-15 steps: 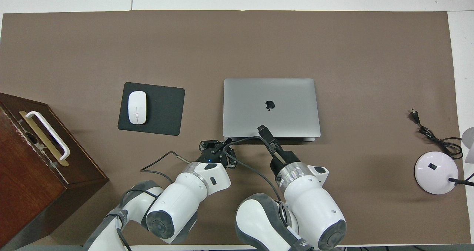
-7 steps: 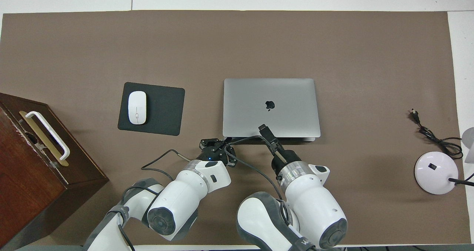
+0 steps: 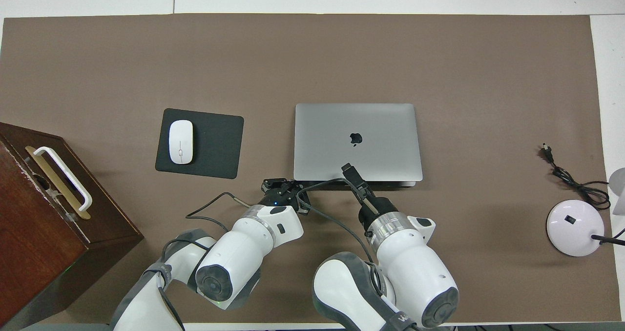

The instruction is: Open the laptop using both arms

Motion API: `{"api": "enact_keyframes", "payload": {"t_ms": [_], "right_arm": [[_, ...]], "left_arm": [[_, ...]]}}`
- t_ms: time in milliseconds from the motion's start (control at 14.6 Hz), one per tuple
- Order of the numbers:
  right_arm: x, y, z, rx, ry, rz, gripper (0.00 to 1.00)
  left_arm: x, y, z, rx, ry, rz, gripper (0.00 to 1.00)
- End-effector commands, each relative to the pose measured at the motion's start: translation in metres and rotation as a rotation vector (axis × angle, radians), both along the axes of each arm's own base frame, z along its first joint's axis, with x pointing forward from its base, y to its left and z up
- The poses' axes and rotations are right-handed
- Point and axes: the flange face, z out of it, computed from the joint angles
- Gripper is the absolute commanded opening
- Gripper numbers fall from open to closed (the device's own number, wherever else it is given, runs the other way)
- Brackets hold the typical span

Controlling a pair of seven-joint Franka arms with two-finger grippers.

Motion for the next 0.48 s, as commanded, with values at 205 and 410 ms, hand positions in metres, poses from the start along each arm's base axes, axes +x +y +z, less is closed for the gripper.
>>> {"api": "enact_keyframes", "payload": {"t_ms": [205,410], "right_arm": [[0.0061,-0.0068,-0.0013,0.001,0.011,0.014,1.00],[0.0061,-0.0068,-0.0013,0.001,0.011,0.014,1.00]], "left_arm": [[0.0067,-0.0026,-0.0016,-0.008,-0.019,-0.005,0.00],[0.0057,-0.0068,-0.0071,-0.003,-0.013,-0.011,0.00]]}}
